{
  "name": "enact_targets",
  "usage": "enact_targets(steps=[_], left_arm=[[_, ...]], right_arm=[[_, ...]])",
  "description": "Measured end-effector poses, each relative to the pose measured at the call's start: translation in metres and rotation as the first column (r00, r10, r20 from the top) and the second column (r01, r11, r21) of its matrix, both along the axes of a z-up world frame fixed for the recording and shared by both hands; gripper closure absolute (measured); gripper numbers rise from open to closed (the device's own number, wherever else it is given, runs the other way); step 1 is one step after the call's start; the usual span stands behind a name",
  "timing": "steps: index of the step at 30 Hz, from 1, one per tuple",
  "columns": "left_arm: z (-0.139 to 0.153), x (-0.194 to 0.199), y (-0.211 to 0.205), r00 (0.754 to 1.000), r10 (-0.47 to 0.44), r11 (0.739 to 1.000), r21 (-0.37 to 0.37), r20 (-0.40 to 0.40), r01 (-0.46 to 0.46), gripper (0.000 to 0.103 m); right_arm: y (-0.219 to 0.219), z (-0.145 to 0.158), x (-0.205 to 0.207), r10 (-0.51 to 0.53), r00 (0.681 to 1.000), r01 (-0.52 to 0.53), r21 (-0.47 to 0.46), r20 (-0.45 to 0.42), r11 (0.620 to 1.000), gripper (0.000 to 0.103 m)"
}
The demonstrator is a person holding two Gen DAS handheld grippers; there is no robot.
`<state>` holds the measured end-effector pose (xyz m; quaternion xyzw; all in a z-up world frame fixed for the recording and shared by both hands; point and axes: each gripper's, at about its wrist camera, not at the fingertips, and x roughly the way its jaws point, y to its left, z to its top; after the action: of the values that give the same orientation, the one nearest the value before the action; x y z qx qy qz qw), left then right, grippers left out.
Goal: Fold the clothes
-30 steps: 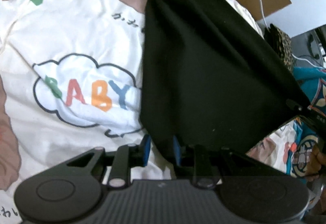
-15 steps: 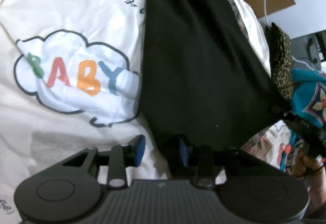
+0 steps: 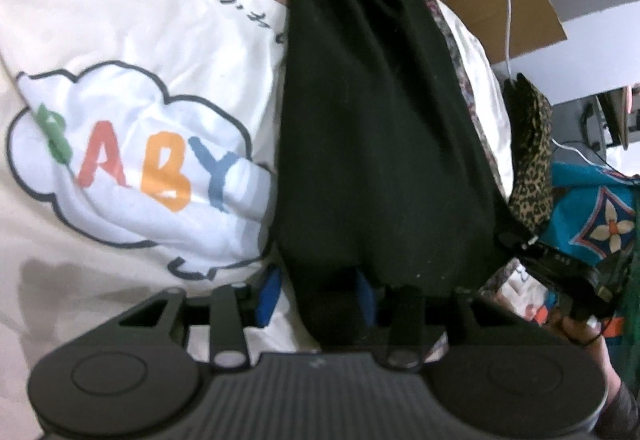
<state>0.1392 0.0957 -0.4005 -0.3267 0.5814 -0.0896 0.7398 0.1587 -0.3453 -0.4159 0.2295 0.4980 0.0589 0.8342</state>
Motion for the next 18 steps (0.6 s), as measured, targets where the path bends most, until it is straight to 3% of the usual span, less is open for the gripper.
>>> enact_targets(steps=[2, 5, 11, 18], left_arm=[[-0.002, 0.002, -0.003, 0.999, -0.027, 1.000, -0.001, -0.023, 0.027, 0.099], [0.004, 0.003, -0.004, 0.999, -0.041, 0.999, -0.007, -0.019, 0.041, 0.101], [0.031, -0.002, 0.004, 0.999, -0.035, 0.995, -0.093, 0.030, 0.038, 0.101], [0.030, 0.002, -0.005, 0.998, -0.057, 0.989, -0.132, 0.028, 0.060, 0.101]], right_arm=[[-0.002, 0.001, 0.000, -0.006, 1.000, 0.006, 0.015, 0.001, 1.000, 0.101], [-0.002, 0.011, -0.004, 0.003, 1.000, -0.003, 0.016, 0.016, 1.000, 0.102], [-0.012, 0.038, -0.013, -0.015, 0.998, 0.013, 0.036, 0.058, 0.999, 0.102], [-0.030, 0.042, -0.016, -0.059, 0.997, 0.057, 0.021, 0.058, 0.998, 0.102]])
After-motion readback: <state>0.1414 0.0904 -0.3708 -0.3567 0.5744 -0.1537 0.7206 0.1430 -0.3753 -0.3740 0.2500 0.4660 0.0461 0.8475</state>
